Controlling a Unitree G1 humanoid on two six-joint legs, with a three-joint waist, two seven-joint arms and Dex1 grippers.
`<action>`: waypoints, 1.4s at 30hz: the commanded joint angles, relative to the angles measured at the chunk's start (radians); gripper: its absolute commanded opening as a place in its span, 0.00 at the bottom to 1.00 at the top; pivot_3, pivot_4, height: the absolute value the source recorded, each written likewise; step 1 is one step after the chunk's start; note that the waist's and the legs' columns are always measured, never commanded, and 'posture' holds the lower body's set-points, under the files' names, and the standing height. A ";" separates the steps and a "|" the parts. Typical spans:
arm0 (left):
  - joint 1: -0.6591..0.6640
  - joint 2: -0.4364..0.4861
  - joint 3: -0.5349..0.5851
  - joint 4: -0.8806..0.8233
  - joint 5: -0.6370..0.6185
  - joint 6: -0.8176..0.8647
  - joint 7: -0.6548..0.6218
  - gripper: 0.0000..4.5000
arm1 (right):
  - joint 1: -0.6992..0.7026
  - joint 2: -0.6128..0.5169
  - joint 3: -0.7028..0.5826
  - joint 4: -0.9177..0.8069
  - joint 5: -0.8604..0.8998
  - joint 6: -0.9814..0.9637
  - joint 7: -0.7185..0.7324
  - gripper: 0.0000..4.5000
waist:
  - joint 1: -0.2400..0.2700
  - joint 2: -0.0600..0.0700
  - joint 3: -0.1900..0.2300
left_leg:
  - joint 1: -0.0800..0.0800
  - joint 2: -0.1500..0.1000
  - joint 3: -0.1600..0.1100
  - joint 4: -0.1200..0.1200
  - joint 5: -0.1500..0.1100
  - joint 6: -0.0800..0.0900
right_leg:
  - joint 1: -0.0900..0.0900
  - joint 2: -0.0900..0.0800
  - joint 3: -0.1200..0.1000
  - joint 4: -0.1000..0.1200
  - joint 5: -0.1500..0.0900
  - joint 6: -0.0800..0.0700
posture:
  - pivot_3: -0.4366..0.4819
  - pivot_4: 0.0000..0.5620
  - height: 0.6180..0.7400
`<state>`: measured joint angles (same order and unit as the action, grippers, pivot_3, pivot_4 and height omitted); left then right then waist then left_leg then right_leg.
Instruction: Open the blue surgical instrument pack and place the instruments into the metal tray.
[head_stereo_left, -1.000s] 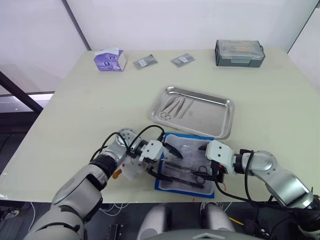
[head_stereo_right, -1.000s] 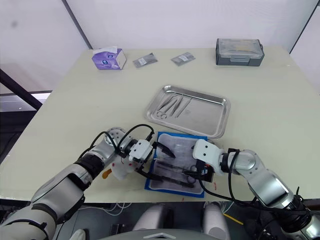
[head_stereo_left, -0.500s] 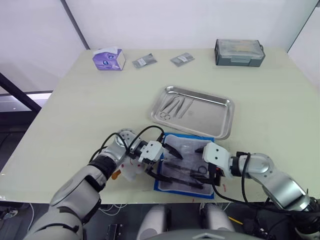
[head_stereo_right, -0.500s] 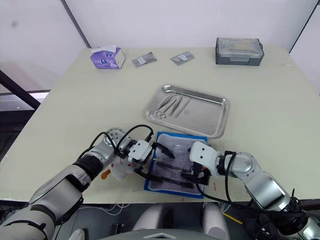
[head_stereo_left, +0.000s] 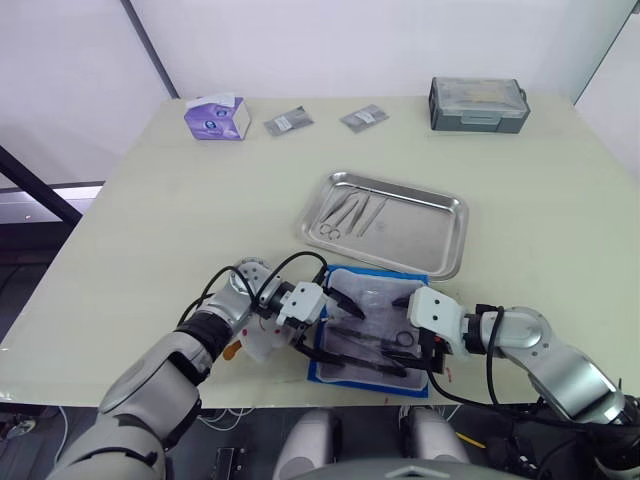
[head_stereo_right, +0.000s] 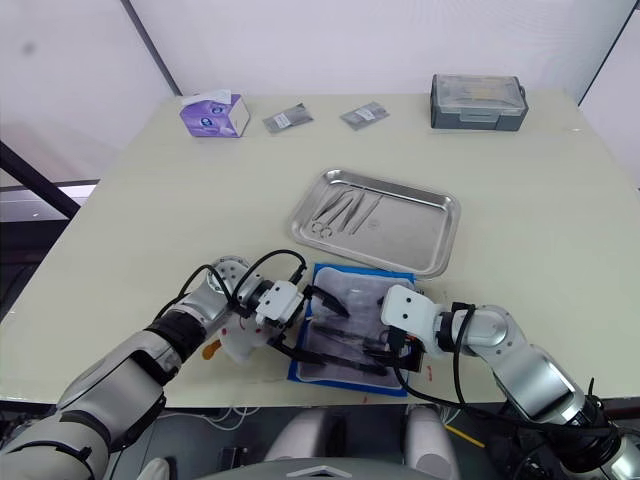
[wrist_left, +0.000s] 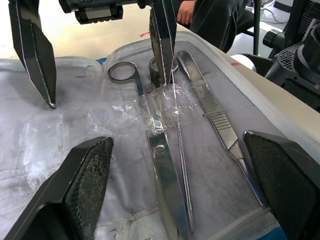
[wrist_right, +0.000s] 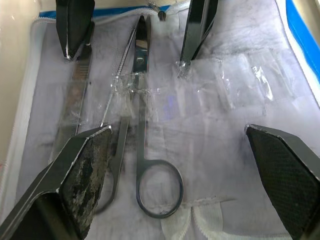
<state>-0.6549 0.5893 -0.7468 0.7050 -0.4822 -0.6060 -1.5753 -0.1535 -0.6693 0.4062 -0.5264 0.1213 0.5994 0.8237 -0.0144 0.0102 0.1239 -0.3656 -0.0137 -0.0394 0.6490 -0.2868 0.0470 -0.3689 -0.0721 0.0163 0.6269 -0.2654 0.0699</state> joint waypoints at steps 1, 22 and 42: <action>0.081 0.007 -0.081 0.044 0.088 0.007 -0.039 0.98 | -0.004 -0.003 0.005 -0.008 -0.005 -0.015 0.009 1.00 | 0.000 0.000 0.000 | 0.000 0.000 0.000 0.000 0.000 0.000 | 0.000 0.000 0.000 0.000 0.000 0.000 | 0.48 0.27 0.95; 0.093 0.002 -0.057 0.032 0.095 0.024 -0.039 1.00 | -0.043 -0.037 0.002 -0.032 0.033 0.059 0.071 0.01 | 0.000 0.000 0.000 | 0.000 0.000 0.000 0.000 0.000 0.000 | 0.000 0.000 0.000 0.000 0.000 0.000 | 0.48 0.27 0.95; 0.079 -0.010 -0.057 0.050 0.096 0.018 -0.039 1.00 | -0.073 -0.031 0.010 -0.039 0.050 0.058 0.064 0.48 | 0.001 0.000 0.000 | 0.000 0.000 0.000 0.001 0.000 0.000 | 0.000 0.000 0.000 0.000 0.000 0.000 | 0.48 0.27 0.95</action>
<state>-0.6313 0.5831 -0.7185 0.6960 -0.4821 -0.5956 -1.5755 -0.2146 -0.7045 0.4164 -0.5471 0.1714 0.6651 0.8914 -0.0133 0.0098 0.1243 -0.3661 -0.0139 -0.0392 0.6500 -0.2868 0.0470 -0.3689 -0.0723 0.0164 0.6272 -0.2652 0.0701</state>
